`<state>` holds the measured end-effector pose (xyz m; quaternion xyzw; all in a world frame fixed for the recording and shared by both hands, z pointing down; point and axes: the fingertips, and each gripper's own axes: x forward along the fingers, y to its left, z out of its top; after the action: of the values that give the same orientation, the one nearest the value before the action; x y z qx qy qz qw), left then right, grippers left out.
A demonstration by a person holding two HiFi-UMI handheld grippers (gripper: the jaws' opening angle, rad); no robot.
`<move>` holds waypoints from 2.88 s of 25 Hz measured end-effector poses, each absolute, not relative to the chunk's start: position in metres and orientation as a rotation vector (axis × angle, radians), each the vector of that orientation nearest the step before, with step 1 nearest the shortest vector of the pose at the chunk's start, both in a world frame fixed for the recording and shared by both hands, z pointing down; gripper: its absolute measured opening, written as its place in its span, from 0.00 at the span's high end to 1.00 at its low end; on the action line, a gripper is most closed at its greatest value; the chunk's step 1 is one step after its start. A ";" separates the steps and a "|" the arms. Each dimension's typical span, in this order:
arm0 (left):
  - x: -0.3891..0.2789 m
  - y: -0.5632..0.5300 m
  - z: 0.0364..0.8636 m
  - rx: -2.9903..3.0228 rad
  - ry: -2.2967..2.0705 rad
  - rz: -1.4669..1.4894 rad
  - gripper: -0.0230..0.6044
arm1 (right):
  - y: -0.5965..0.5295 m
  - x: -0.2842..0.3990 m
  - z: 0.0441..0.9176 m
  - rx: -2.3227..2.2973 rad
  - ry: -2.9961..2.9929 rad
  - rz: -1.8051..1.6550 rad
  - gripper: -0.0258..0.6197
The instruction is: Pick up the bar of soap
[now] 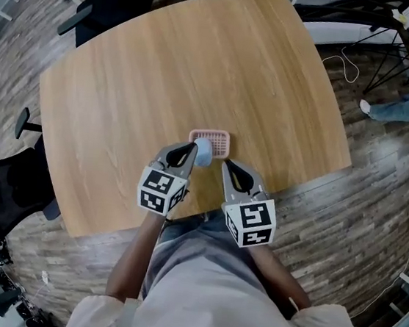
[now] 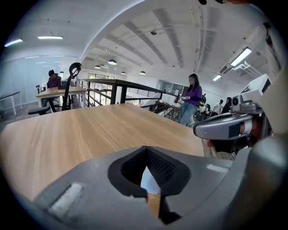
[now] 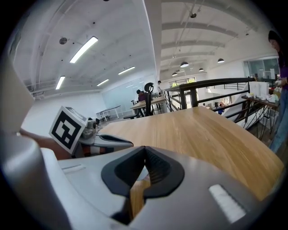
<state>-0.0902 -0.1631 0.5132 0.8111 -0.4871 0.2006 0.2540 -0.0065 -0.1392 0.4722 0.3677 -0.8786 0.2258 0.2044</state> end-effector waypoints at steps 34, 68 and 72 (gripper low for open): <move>-0.090 -0.172 0.585 2.273 -1.061 0.702 0.96 | -0.113 -0.037 0.575 1.264 -2.140 1.440 0.73; -0.071 -0.168 0.598 2.385 -1.023 0.872 0.97 | -0.139 -0.033 0.587 1.319 -2.193 1.181 0.70; -0.073 -0.170 0.599 2.369 -1.035 0.872 0.97 | -0.143 -0.039 0.587 1.253 -2.255 1.295 0.71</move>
<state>-0.0734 -0.1702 0.5994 0.8499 -0.3712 0.3127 0.2050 -0.0388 -0.1433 0.5867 0.4305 -0.7750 0.4449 0.1272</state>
